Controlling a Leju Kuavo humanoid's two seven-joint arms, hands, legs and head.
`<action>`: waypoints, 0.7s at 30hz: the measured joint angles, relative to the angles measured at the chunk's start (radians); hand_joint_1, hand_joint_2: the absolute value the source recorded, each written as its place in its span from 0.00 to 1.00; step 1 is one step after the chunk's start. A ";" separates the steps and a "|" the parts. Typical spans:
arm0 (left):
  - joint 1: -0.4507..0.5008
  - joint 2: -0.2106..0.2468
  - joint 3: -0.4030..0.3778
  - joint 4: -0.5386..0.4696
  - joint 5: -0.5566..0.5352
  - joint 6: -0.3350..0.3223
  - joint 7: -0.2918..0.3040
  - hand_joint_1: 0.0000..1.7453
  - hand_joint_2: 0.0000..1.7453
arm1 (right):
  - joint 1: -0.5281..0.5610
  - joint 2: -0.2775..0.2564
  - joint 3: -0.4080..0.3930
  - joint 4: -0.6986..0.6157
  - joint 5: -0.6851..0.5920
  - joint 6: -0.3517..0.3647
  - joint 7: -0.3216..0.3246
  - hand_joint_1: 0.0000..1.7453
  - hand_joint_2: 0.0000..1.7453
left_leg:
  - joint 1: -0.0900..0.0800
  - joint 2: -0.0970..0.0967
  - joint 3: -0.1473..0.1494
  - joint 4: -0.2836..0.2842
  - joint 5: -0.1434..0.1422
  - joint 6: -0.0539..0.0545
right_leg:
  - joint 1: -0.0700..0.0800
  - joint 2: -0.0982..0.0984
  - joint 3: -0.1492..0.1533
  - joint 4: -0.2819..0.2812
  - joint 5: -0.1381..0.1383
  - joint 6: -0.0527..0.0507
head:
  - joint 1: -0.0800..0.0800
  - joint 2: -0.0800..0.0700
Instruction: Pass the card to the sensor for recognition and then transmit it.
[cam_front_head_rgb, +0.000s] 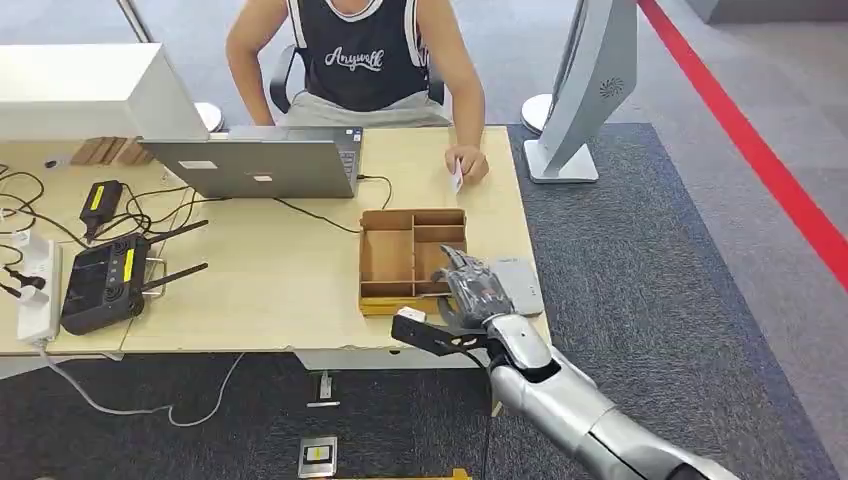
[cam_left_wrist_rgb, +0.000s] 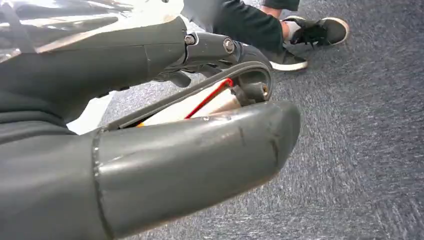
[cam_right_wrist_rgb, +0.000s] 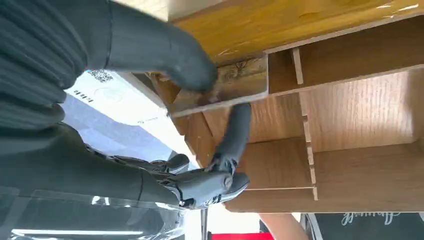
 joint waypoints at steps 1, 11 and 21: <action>0.000 0.000 0.000 0.000 0.000 0.000 0.000 0.00 0.00 | 0.000 0.001 -0.001 0.002 0.000 0.000 0.000 1.00 1.00 | 0.000 0.000 0.000 0.000 0.000 0.000 | 0.000 0.000 0.000 0.000 0.000 0.000 | 0.000 0.000; 0.000 0.000 0.000 0.000 0.000 0.000 0.002 0.00 0.00 | -0.005 0.007 -0.006 0.015 -0.015 -0.003 0.000 1.00 1.00 | 0.000 0.000 0.000 0.000 0.000 0.000 | 0.000 0.000 0.000 0.000 0.000 0.000 | 0.000 0.000; 0.000 0.000 -0.002 0.000 0.000 0.000 -0.003 0.00 0.00 | 0.009 0.003 -0.019 0.016 -0.026 -0.017 0.015 1.00 1.00 | 0.000 0.000 0.001 0.000 0.000 0.000 | 0.000 0.000 0.000 0.000 0.000 0.000 | 0.000 0.000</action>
